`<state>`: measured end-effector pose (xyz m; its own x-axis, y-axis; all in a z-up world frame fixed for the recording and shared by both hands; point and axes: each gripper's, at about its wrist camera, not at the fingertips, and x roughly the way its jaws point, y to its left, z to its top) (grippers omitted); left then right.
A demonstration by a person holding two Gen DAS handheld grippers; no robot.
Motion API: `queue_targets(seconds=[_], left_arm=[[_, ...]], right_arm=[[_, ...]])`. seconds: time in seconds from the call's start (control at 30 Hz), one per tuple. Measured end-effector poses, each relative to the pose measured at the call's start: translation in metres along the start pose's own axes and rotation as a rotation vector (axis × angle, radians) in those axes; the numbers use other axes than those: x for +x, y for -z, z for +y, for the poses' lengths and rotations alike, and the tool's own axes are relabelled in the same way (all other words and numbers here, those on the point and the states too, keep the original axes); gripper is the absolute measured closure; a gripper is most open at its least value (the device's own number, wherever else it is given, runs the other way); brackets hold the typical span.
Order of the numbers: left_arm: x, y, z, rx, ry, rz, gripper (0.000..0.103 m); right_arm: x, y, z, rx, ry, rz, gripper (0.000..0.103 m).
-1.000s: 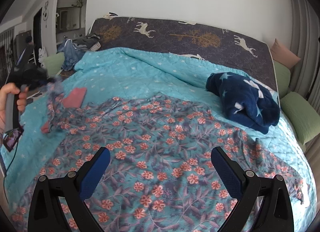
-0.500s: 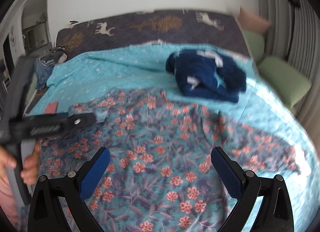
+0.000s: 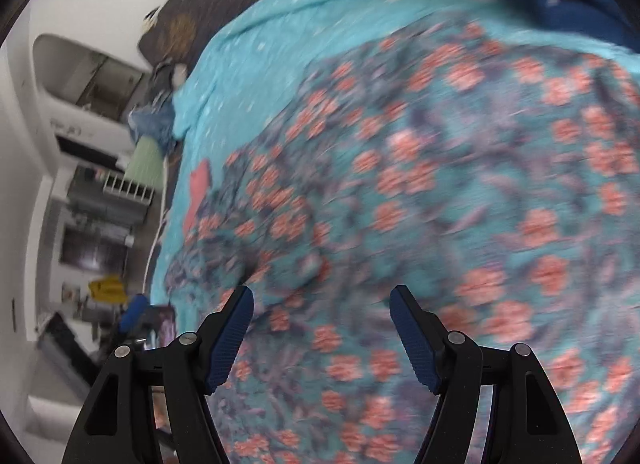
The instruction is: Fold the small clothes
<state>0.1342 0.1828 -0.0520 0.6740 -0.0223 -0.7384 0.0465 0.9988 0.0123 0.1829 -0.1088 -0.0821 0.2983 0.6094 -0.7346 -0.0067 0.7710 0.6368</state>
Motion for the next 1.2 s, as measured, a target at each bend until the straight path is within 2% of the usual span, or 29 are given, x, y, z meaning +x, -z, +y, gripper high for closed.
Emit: queue_targets(seconds=[0.1, 0.17, 0.27, 0.37, 0.43, 0.47, 0.5, 0.53, 0.6, 0.77, 0.83, 0.9, 1.0, 1.1, 1.2], left_arm=[[0.013, 0.011, 0.003, -0.033, 0.000, 0.030, 0.026], [0.017, 0.012, 0.002, -0.043, 0.014, 0.039, 0.026], [0.025, 0.009, -0.004, -0.043, -0.001, 0.038, 0.026], [0.029, 0.003, -0.006, -0.057, 0.007, 0.036, 0.026], [0.030, 0.001, -0.006, -0.068, 0.006, 0.032, 0.026], [0.031, 0.000, -0.005, -0.075, 0.007, 0.032, 0.026], [0.031, -0.002, -0.004, -0.083, 0.006, 0.033, 0.026], [0.031, -0.003, -0.003, -0.091, 0.010, 0.032, 0.026], [0.033, -0.005, 0.001, -0.102, 0.019, 0.030, 0.026], [0.039, -0.010, 0.004, -0.137, 0.036, 0.030, 0.025], [0.041, -0.012, -0.004, -0.138, 0.108, 0.041, 0.024], [0.042, -0.012, -0.018, -0.099, 0.110, 0.045, 0.024], [0.038, -0.009, -0.037, -0.017, 0.101, 0.049, 0.024], [0.033, -0.004, -0.044, 0.025, 0.104, 0.055, 0.024], [0.035, 0.000, -0.041, 0.030, 0.071, 0.071, 0.024]], right_arm=[[0.004, 0.010, 0.012, -0.037, 0.013, 0.001, 0.030], [0.002, 0.019, 0.037, -0.161, 0.114, -0.059, 0.030], [0.006, 0.028, 0.077, -0.318, 0.204, -0.115, 0.029], [0.025, 0.026, 0.111, -0.390, 0.264, -0.117, 0.029], [0.047, 0.020, 0.120, -0.412, 0.383, -0.118, 0.031], [0.055, 0.015, 0.118, -0.412, 0.429, -0.125, 0.053], [0.061, 0.009, 0.113, -0.398, 0.470, -0.122, 0.099], [0.060, 0.003, 0.103, -0.345, 0.477, -0.107, 0.097], [0.035, -0.004, 0.080, -0.223, 0.391, -0.151, 0.099], [-0.088, 0.000, 0.036, -0.113, 0.302, -0.507, 0.099], [-0.124, 0.001, 0.014, -0.077, 0.310, -0.582, 0.097], [-0.138, 0.001, -0.011, -0.033, 0.282, -0.568, 0.096], [-0.132, 0.004, -0.049, 0.049, 0.255, -0.500, 0.096], [-0.123, 0.015, -0.071, 0.085, 0.238, -0.473, 0.095], [-0.121, 0.034, -0.091, 0.145, 0.188, -0.460, 0.094]])
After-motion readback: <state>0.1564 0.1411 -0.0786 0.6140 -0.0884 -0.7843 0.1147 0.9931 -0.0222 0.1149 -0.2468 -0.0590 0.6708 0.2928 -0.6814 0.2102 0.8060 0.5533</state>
